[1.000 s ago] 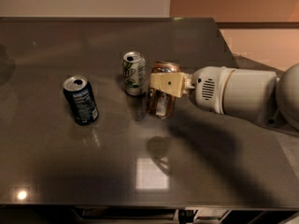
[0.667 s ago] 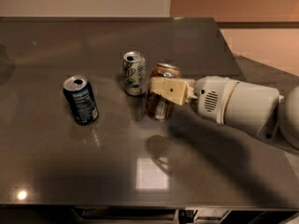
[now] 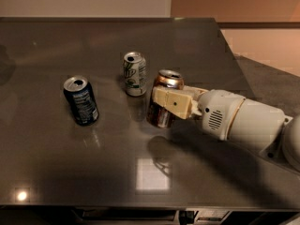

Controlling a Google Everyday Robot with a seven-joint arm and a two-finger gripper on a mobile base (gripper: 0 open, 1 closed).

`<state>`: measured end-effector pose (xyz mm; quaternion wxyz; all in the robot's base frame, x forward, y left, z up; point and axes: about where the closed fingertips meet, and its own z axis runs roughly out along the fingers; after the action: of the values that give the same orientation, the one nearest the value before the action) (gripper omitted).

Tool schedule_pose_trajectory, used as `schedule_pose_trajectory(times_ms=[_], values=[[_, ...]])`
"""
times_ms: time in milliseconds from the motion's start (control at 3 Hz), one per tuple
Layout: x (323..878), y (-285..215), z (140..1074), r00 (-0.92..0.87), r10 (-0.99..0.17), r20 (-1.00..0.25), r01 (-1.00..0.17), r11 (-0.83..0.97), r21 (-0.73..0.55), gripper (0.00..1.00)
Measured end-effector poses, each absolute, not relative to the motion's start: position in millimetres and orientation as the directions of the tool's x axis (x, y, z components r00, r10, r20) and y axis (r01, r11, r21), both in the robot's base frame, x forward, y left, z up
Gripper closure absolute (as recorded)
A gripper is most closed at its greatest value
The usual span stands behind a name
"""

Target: Place orange can upright

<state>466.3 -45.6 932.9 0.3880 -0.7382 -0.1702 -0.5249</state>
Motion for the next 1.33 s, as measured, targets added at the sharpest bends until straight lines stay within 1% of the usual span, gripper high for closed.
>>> schedule_pose_trajectory(times_ms=[667, 1333], values=[[448.4, -42.5, 925.2, 0.287, -0.103, 0.952, 0.704, -0.651, -0.283, 1.0], [437.2, -31.3, 917.2, 0.224, -0.032, 0.974, 0.731, -0.656, -0.189, 1.0]])
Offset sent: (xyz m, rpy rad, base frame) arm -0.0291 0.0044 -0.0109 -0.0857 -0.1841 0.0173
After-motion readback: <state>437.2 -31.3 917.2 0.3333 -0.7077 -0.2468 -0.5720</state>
